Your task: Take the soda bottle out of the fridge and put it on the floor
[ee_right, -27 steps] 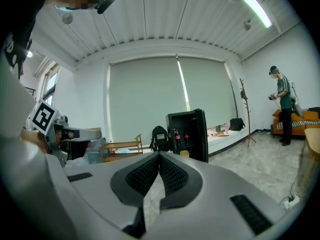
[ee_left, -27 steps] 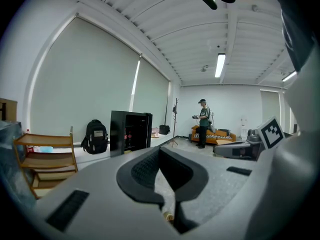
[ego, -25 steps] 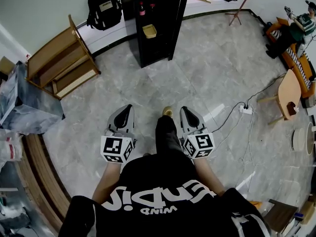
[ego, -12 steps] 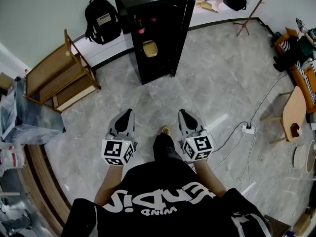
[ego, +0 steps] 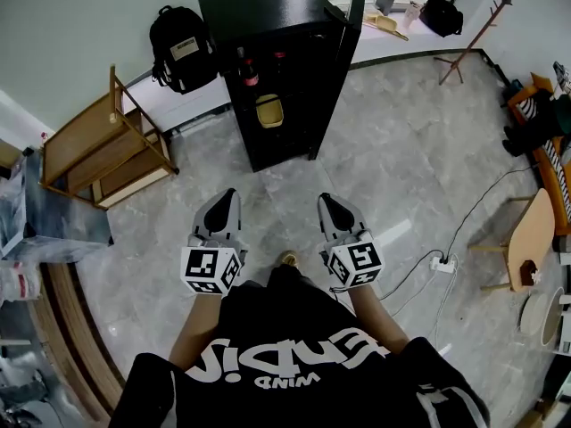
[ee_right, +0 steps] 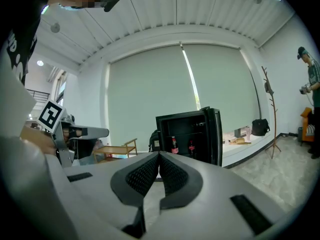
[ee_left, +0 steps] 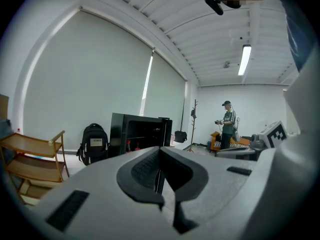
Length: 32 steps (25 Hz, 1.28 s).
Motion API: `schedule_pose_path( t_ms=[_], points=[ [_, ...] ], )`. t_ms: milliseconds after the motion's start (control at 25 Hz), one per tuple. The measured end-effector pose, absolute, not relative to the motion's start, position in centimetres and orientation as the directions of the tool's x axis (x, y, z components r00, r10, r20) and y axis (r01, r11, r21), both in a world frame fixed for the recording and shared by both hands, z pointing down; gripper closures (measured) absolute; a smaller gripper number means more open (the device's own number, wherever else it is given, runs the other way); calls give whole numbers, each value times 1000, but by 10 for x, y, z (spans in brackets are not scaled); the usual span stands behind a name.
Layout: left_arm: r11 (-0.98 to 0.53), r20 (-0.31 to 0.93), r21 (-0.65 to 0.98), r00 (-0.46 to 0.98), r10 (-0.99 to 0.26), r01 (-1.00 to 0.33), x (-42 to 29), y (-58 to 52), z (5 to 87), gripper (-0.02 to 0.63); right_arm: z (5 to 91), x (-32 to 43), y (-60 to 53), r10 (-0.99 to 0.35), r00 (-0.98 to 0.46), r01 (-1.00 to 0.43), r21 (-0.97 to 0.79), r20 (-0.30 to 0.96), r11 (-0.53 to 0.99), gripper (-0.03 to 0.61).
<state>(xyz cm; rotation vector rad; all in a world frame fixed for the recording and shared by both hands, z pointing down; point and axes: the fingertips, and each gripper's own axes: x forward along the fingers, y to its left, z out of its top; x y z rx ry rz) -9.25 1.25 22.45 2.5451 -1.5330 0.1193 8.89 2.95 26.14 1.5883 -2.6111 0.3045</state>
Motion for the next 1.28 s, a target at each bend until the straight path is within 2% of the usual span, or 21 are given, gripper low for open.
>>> schedule_pose_path(
  t_ms=[360, 920, 1280],
  points=[
    [-467, 160, 97, 477, -864, -879, -86, -49, 220, 607, 259, 93, -34, -879, -442, -896, -143, 178, 421, 555],
    [-534, 185, 106, 544, -818, -839, -114, -132, 242, 607, 267, 83, -96, -924, -319, -947, -121, 213, 299, 555],
    [-523, 196, 110, 535, -822, -845, -119, -163, 263, 607, 280, 68, -133, -919, -347, -932, -178, 186, 316, 555]
  ],
)
